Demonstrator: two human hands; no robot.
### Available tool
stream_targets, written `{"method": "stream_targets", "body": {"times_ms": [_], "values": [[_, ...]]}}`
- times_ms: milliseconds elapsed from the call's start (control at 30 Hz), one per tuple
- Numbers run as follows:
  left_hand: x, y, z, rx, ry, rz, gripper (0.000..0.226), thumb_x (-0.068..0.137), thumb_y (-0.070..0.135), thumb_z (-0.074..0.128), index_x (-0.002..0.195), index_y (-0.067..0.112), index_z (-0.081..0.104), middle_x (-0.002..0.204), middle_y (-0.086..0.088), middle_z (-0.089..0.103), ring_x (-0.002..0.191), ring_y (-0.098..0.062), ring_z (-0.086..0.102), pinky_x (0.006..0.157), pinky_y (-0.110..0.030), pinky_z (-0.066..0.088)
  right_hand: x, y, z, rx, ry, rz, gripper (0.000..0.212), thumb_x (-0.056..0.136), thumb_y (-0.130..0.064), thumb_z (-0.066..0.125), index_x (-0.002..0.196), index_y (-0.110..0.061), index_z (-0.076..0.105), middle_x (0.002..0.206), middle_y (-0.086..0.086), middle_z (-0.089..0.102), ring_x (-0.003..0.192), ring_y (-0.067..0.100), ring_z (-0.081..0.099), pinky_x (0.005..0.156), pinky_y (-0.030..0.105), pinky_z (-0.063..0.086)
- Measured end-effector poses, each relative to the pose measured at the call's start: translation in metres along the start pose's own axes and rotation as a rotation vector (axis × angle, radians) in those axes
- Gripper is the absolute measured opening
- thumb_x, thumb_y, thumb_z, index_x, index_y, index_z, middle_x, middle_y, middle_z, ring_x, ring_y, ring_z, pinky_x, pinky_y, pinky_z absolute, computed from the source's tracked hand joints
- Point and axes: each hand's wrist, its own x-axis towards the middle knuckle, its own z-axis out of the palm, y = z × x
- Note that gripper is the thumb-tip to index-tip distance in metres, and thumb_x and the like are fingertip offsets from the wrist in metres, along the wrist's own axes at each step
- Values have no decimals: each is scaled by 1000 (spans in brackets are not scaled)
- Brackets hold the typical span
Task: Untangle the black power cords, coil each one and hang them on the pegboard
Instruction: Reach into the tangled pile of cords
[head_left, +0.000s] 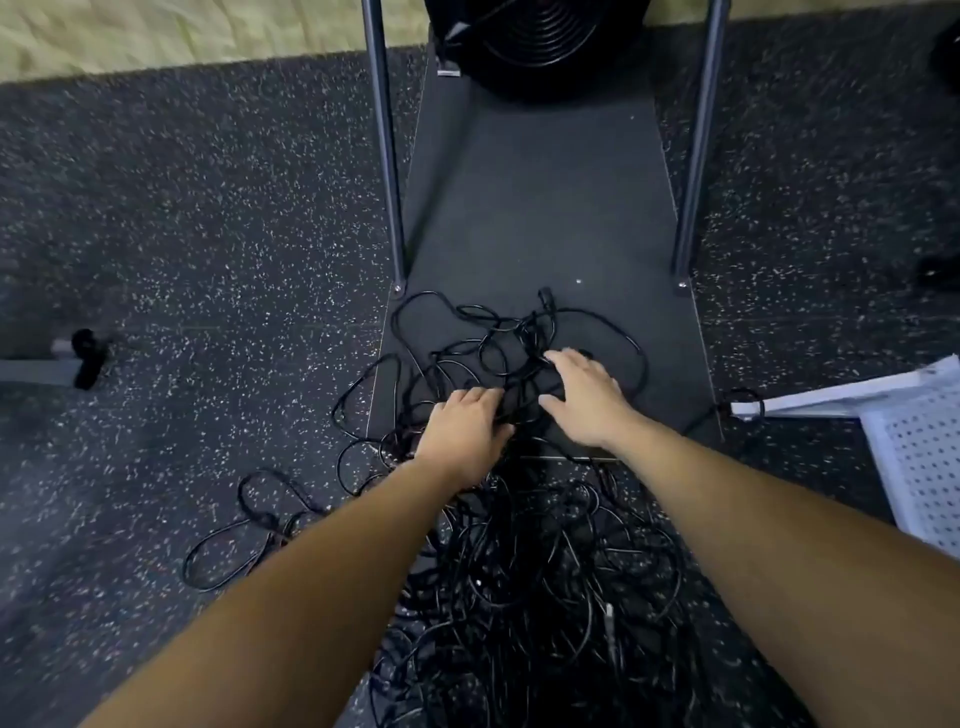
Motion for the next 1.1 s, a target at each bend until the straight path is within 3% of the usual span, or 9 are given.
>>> {"method": "stream_targets", "body": {"times_ms": [133,267,433,633,833,900,1033,1100], "values": [[20,-6,29,-4,0,12,65,110,49,55,166,19,38,162,-5,51,148,-32,44,117,-51,39,26,0,23,-35,20,31,69,109,-34,63,168,-24,29,161,3,51,153,33,35,121,55,28],[25,-1,30,-44,49,22,67,109,49,57,166,21,36,159,-6,52,144,-34,46,117,-52,41,24,5,27,3,109,44,56,108,-26,66,160,-25,47,149,-1,64,143,30,49,118,49,35],[9,17,-5,-76,101,38,69,105,44,63,165,23,36,151,-7,57,137,-35,52,111,-52,45,-13,-2,-6,200,184,-12,26,100,-11,73,120,-26,80,105,-6,76,102,19,70,99,38,57],[-36,50,-83,-175,243,145,44,101,31,70,139,30,48,122,-1,70,108,-34,68,94,-49,54,-99,-36,-80,203,233,-161,25,102,-12,75,126,-19,81,111,-4,77,102,13,68,100,27,51],[-92,84,-136,-167,471,199,16,100,30,68,115,32,64,100,5,65,99,-29,66,86,-47,54,-178,-67,-126,259,293,-267,23,102,-9,75,120,-20,83,108,-11,80,103,9,73,99,24,54],[-112,91,-146,-179,544,223,16,100,31,72,115,32,71,98,6,61,98,-27,63,84,-45,54,-203,-75,-133,273,301,-302,22,101,-9,75,118,-20,84,107,-12,81,101,6,75,101,26,56],[-150,97,-156,-155,666,276,14,99,33,79,107,22,79,98,5,54,97,-26,53,87,-42,51,-248,-85,-142,314,337,-343,20,101,-7,75,115,-19,84,99,-18,78,90,-7,71,85,4,49],[-170,99,-159,-198,706,329,12,99,29,80,105,18,81,101,4,54,100,-23,50,89,-36,47,-266,-87,-141,349,327,-344,18,101,-9,75,101,-26,81,93,-16,78,83,-5,70,82,10,52]]}}
